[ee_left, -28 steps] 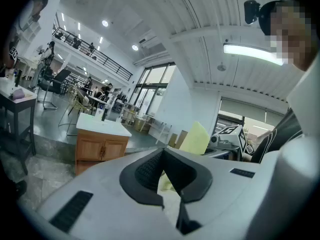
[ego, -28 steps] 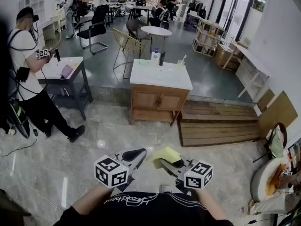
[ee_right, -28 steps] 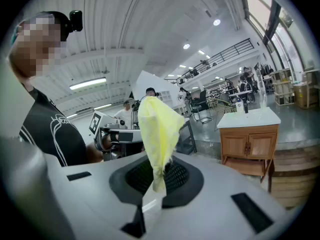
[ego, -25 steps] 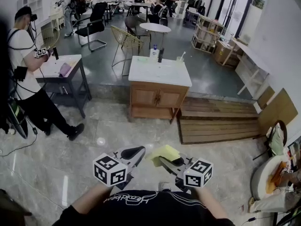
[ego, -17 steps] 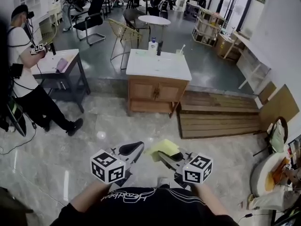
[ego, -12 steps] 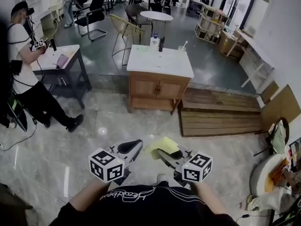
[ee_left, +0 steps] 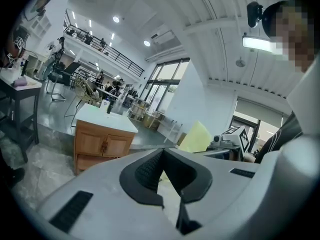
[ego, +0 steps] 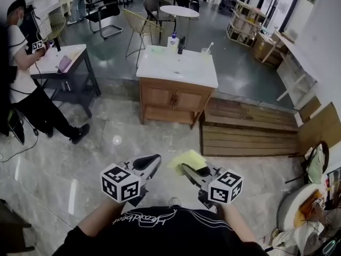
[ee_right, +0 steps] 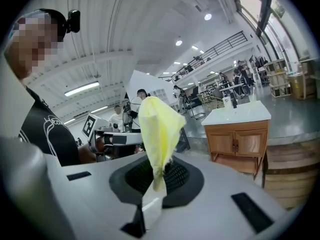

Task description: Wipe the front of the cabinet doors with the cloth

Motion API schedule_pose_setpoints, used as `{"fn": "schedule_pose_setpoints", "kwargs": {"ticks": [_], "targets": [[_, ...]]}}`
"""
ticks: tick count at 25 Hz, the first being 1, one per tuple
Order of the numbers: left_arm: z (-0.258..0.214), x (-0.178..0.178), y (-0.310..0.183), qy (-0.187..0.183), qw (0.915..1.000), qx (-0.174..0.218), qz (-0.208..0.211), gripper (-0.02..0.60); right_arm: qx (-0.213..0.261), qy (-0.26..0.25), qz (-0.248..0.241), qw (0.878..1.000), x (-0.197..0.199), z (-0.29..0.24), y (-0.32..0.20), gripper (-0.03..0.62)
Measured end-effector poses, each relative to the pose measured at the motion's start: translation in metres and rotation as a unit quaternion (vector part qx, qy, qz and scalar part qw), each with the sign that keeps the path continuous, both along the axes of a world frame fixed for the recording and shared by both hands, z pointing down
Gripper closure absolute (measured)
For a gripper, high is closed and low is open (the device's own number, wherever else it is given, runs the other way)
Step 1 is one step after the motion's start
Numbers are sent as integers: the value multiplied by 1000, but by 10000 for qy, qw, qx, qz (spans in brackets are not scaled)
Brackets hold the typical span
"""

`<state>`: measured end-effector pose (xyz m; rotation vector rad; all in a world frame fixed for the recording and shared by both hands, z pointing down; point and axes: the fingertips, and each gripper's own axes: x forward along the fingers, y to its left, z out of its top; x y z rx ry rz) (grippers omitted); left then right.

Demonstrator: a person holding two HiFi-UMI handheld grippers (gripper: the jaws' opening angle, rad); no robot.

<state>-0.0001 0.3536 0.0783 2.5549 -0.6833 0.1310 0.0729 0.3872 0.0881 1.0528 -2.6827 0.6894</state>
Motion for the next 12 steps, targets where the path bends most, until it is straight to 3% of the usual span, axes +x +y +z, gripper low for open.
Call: {"fn": "schedule_pose_setpoints", "kwargs": {"ticks": [8, 12], "targets": [[32, 79, -47, 166, 9970, -544, -524, 575, -247, -15, -227, 9994, 83, 28, -40, 554], [48, 97, -56, 6, 9948, -695, -739, 575, -398, -159, -357, 9984, 103, 42, -57, 554]]}}
